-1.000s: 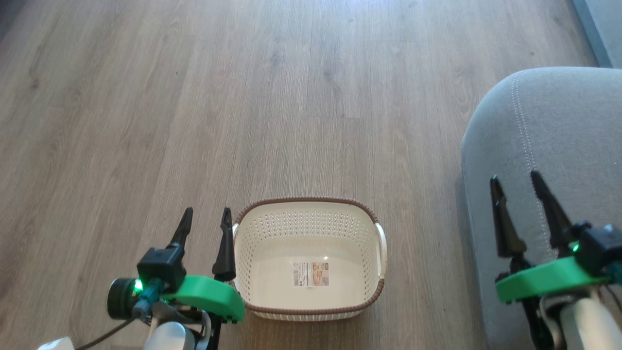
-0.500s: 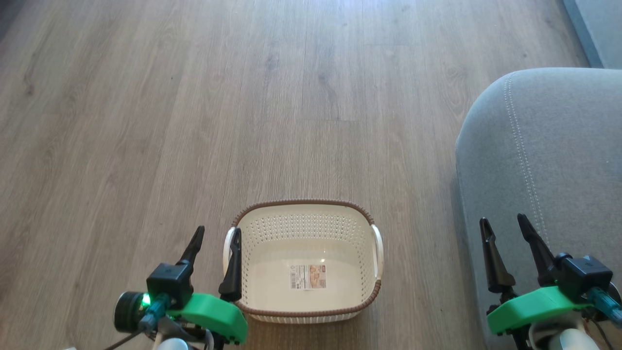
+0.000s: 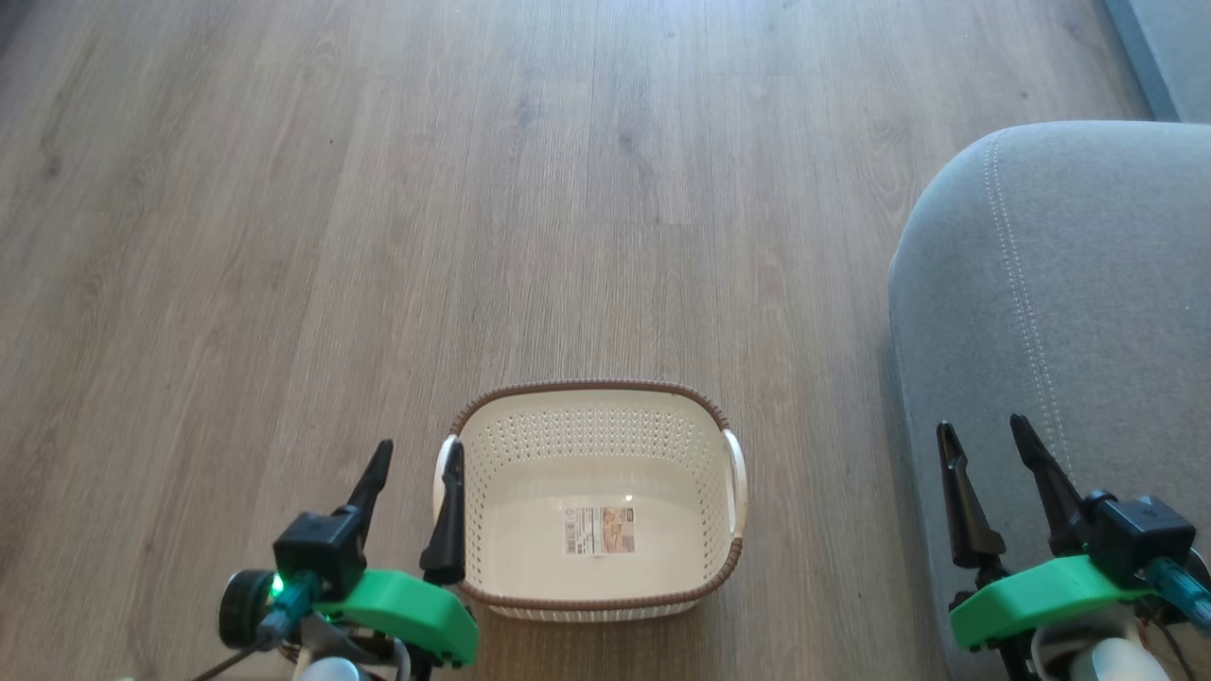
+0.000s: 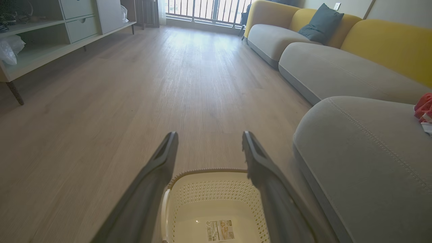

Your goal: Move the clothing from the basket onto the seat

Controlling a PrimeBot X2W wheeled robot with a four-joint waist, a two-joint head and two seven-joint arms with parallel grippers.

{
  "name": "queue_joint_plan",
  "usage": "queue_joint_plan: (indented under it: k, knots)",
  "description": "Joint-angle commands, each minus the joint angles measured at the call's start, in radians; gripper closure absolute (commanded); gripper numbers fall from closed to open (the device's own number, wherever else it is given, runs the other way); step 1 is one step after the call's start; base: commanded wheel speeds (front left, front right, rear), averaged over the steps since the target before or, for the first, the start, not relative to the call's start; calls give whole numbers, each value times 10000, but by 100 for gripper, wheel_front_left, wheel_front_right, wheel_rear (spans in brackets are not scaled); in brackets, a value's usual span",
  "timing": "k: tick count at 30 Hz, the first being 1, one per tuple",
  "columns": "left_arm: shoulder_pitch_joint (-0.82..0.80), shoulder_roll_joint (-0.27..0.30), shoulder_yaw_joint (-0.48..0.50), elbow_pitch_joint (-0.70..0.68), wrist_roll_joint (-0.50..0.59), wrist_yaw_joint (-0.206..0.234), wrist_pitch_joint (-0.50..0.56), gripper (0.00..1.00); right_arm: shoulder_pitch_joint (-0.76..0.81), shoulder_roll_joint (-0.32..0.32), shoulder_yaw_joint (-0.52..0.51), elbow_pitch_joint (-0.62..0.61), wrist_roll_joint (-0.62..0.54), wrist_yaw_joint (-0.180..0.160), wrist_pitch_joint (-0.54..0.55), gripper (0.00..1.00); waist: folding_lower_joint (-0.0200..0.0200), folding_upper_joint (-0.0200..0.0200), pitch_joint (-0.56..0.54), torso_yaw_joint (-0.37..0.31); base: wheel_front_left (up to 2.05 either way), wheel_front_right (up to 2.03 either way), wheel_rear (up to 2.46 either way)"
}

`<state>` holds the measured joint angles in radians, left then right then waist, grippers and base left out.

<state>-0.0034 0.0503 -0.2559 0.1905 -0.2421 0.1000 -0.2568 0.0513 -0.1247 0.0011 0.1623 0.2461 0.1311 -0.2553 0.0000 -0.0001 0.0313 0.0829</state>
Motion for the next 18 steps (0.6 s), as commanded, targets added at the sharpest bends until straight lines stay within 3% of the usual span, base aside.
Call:
queue_joint_plan:
  k: [1, 18]
  knots:
    - [-325, -1, 447, -404, -224, -16, -49, 0, -426, -11, 152, -319, -34, -4, -64, 0, 0, 1, 29, 14, 0, 0, 0]
    - [-327, -1, 595, -469, -354, -191, -49, 0, -520, -39, 127, -275, -44, -4, -64, 0, 0, 1, 51, -68, 0, 0, 0]
